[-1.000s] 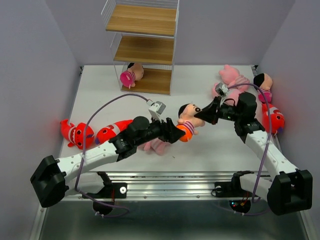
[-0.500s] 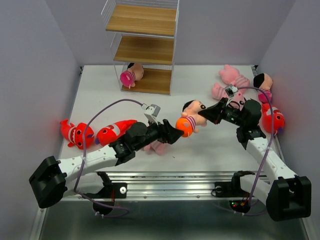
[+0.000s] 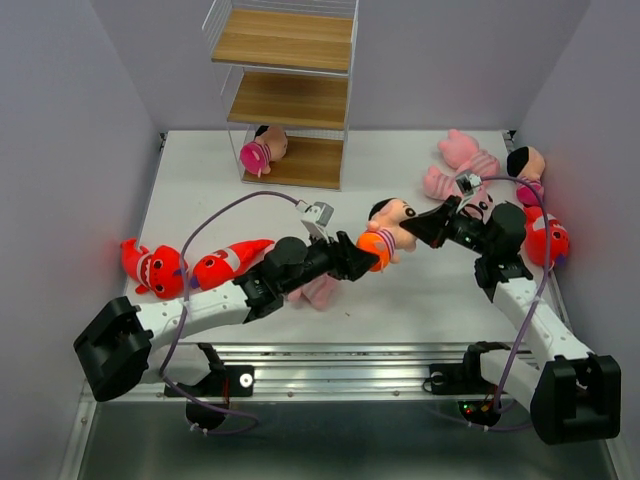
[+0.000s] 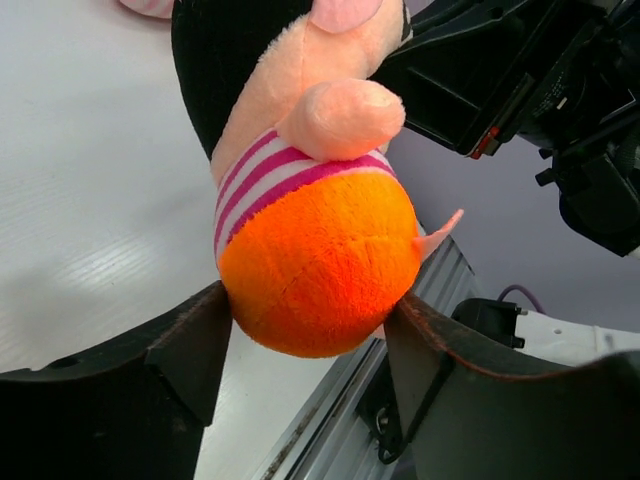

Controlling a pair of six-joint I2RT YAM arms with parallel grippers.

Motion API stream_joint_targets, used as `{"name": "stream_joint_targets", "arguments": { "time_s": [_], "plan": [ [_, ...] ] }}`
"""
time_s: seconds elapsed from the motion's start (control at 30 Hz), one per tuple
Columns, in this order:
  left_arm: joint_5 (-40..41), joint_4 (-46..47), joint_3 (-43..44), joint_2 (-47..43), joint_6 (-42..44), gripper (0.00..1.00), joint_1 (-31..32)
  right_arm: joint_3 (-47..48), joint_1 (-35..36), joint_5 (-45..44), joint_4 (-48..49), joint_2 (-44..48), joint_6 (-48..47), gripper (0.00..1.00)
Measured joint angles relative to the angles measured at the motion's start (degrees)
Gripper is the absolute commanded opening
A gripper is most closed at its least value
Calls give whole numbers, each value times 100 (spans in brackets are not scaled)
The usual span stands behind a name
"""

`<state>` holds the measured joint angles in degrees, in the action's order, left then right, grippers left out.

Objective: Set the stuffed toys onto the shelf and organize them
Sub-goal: Pass the stuffed toy from the right arm to the left

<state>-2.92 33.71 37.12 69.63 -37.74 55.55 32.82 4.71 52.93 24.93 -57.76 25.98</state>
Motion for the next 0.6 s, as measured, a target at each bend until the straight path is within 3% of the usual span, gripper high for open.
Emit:
{"name": "stream_joint_targets", "arguments": {
  "time_s": [0.07,0.2,0.27,0.4,0.43,0.47,0.57,0.6],
  "plan": [
    [-2,61,2,2,-37,40,0,0,-31,0,15,17,0,1],
    [2,101,31,59,-90,9,0,-2,-33,22,35,48,2,1],
    [2,103,39,105,-96,1,-2,-4,-33,24,63,72,0,1],
    [4,79,44,131,-68,0,-2,-57,-39,35,131,105,-2,2],
    [2,42,52,131,-42,0,-2,-74,-46,37,133,116,-4,6],
    [9,-24,72,129,13,0,-2,-94,-52,44,131,118,-7,16],
    [50,-310,177,87,245,0,-2,-96,-52,66,127,122,-35,29],
    [129,-457,219,35,361,0,0,-96,-52,85,127,133,-46,47]
  ]
}}
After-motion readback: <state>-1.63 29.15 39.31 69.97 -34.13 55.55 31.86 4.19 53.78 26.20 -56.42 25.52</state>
